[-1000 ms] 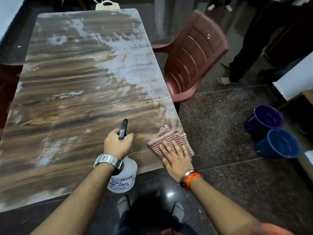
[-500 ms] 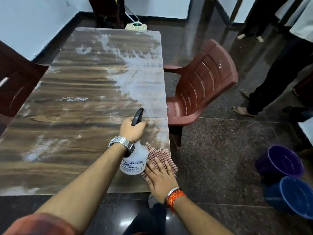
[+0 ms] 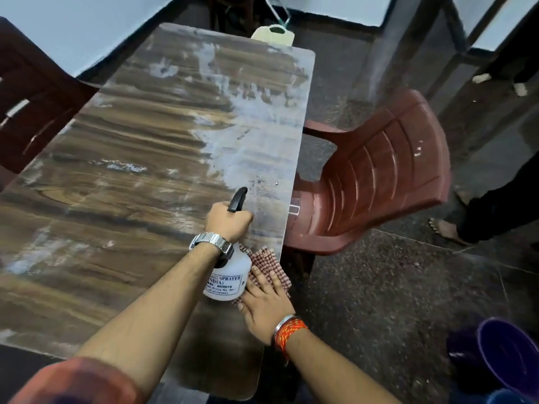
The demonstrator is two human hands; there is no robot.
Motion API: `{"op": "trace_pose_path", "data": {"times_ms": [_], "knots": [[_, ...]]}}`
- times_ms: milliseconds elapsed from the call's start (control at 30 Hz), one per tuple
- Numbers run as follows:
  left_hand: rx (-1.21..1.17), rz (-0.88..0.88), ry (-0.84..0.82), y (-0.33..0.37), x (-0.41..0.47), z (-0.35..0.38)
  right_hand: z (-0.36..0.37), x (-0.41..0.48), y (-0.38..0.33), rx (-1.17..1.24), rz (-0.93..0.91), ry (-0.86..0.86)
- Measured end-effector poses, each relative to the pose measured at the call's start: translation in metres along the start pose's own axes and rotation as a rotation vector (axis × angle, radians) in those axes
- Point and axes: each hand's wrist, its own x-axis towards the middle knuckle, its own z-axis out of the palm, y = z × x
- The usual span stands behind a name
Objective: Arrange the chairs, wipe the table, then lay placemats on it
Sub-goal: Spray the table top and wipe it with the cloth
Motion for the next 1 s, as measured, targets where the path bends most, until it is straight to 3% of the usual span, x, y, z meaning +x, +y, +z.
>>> {"op": "trace_pose_path", "data": {"times_ms": [67, 200, 400, 567, 700, 1000], "knots": [[-0.037, -0.021, 0.08, 0.006, 0.007, 0.007, -0.012, 0.013, 0.018, -0.003, -0.052, -0.008], [-0.088, -0.028, 0.084, 0.019, 0.011, 0.016, -0.029, 0.034, 0.053, -0.012, -0.185, -0.031], [-0.117, -0.143, 0.292, 0.035, 0.005, 0.033, -0.054, 0.062, 0.1, -0.124, -0.457, -0.099], [-0.177, -0.226, 0.36, 0.034, 0.005, 0.039, -0.061, 0.079, 0.119, -0.202, -0.635, -0.181], [-0.137, -0.272, 0.386, 0.027, 0.026, 0.034, -0.067, 0.114, 0.14, -0.192, -0.799, -0.151], [-0.232, -0.299, 0.407, 0.036, 0.102, 0.01, -0.127, 0.25, 0.176, -0.29, -0.681, -0.233]]}}
